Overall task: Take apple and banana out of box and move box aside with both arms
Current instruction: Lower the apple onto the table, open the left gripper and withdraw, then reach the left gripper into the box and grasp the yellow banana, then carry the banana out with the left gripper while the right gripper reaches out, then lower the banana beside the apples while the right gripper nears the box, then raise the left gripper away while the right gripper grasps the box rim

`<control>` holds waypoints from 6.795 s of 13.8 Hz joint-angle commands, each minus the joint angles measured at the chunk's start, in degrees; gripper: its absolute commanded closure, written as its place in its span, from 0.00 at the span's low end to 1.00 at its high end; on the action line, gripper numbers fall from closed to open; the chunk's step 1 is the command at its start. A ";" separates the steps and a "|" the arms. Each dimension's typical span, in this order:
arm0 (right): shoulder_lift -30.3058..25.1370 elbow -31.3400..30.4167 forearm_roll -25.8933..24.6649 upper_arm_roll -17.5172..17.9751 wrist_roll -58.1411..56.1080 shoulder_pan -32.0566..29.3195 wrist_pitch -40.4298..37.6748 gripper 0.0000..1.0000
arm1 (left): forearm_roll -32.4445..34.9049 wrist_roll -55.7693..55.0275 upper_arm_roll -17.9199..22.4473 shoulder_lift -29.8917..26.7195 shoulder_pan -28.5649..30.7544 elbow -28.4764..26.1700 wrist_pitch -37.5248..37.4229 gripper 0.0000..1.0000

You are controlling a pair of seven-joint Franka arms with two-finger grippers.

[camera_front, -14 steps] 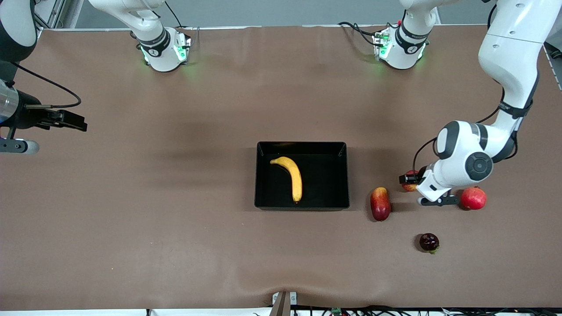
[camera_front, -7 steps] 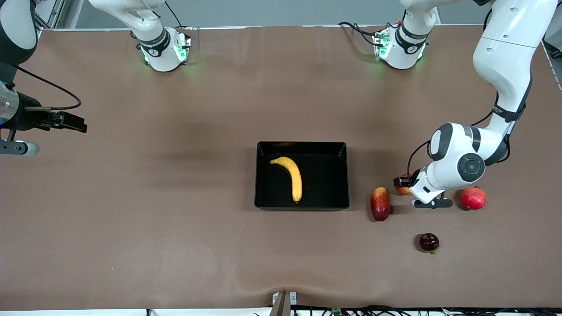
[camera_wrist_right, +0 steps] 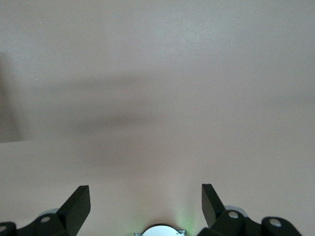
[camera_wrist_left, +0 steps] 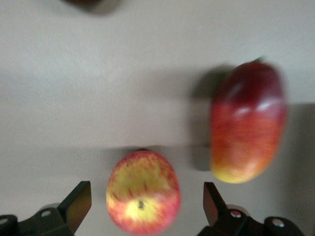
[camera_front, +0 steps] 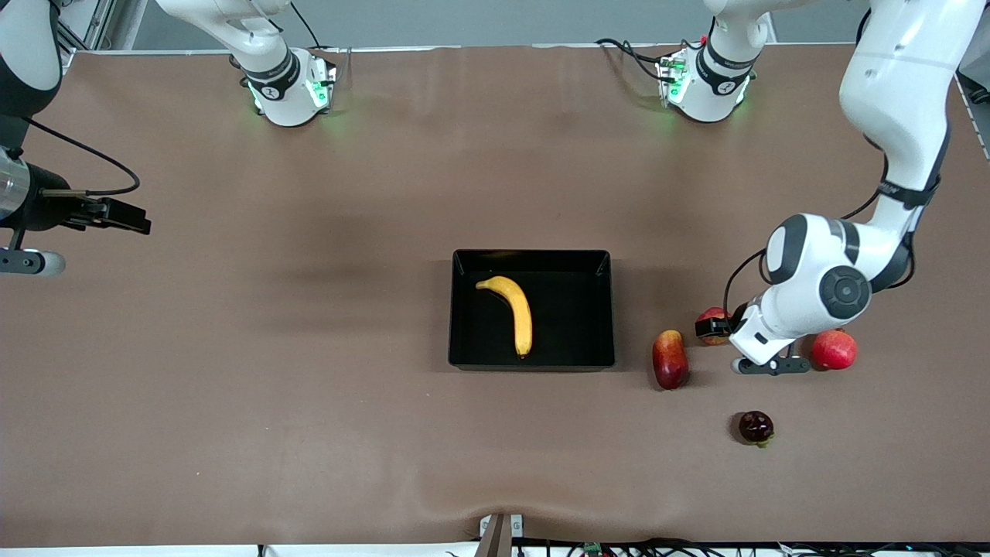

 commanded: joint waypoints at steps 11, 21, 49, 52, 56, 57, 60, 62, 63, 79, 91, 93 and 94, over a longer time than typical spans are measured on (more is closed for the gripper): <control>0.69 0.41 0.61 0.43 0.00 -0.87 0.29 0.00 | 7.08 -39.37 -6.02 9.83 -23.51 21.61 -9.67 0.00; 0.78 0.42 1.58 0.43 -0.35 -1.48 0.38 0.00 | 7.71 -52.11 3.91 22.41 -38.81 28.92 3.33 0.00; 4.38 0.77 6.94 0.61 0.18 1.06 1.17 0.00 | 4.20 -29.40 4.18 1.25 -26.10 26.29 -19.13 1.00; 5.88 0.94 6.85 0.61 0.09 2.82 3.27 0.00 | 1.30 -15.43 4.09 -2.97 -18.63 21.91 -21.17 1.00; 10.34 0.94 6.85 0.61 -0.52 6.07 7.74 0.00 | 1.12 1.99 4.09 -6.59 -7.46 12.76 -20.74 1.00; 14.10 0.94 7.11 0.70 -0.44 7.03 9.85 0.00 | 1.12 4.28 3.92 -6.59 -5.61 11.61 -20.56 1.00; 16.07 0.94 6.94 0.70 -0.53 11.86 14.24 0.00 | 1.12 16.91 3.91 -5.98 1.59 7.58 -17.50 1.00; 18.00 0.94 7.29 0.70 -0.44 13.45 16.98 0.00 | 1.12 26.06 3.91 -4.75 6.16 4.33 -12.41 1.00; 18.70 0.94 7.38 0.70 -0.44 14.59 16.99 0.00 | 1.12 27.84 3.91 -3.87 7.58 2.57 -9.95 1.00; 24.06 2.26 9.84 0.78 9.57 24.08 28.75 0.00 | 6.66 27.42 4.00 8.45 6.71 4.57 5.63 0.00; 33.39 1.38 6.94 0.52 21.36 34.29 44.67 0.27 | 2.81 18.64 2.69 -19.84 7.15 5.36 -15.79 0.00; 33.65 0.33 6.94 0.52 21.44 34.03 44.59 0.82 | -2.28 17.67 2.77 -23.27 7.33 7.55 -22.11 0.00; 33.65 -0.20 7.11 0.52 22.40 33.76 44.50 1.00 | -3.52 17.58 2.86 -24.42 7.41 8.95 -25.62 0.00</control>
